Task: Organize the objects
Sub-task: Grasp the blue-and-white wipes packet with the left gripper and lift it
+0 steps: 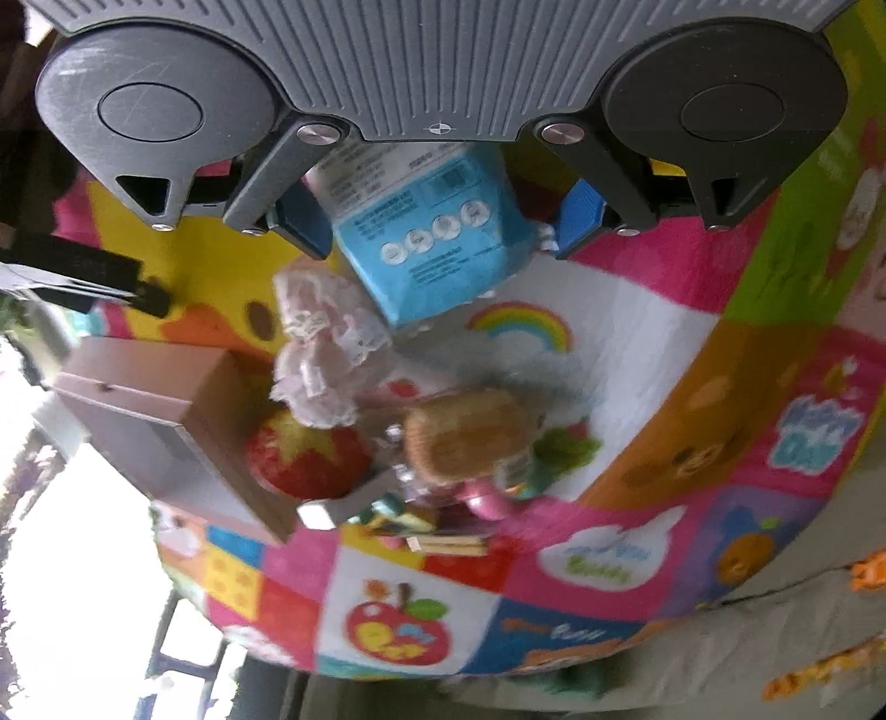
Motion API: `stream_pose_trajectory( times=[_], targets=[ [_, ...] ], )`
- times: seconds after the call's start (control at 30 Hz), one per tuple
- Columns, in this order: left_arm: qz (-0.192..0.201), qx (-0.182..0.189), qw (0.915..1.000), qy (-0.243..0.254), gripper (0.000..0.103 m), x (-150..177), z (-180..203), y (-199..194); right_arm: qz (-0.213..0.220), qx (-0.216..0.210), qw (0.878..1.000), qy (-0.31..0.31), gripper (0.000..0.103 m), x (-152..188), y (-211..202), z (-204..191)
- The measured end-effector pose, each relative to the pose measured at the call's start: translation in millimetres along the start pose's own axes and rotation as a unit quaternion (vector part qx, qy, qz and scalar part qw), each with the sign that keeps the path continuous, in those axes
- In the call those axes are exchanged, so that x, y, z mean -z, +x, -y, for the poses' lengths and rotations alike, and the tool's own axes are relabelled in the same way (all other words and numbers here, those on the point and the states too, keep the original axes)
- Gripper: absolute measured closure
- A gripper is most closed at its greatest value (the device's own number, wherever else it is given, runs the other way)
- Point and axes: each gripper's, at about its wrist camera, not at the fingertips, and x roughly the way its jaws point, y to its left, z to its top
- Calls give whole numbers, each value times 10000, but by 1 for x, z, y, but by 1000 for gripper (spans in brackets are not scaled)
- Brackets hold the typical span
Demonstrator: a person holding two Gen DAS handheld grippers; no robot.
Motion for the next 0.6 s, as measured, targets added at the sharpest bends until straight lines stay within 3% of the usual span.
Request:
stream_pose_trajectory(
  times=[0.27,0.3,0.37,0.5,0.6],
  targets=[
    [17,-69,9992,381,18,23,2,-21,-212,-428,9982,-373,0,-5,0,9],
    [40,-102,9992,374,21,25,1,-19,-231,-430,9981,-384,0,-3,-2,10],
    [120,-65,9992,364,43,25,0,-14,-264,-467,9976,-449,0,-3,-3,9],
    [377,-119,9970,668,44,23,8,-5,-454,-594,9960,-500,0,-10,2,12],
    [429,89,9967,681,45,22,8,-2,-521,-579,9958,-479,0,-11,3,12]
  ],
)
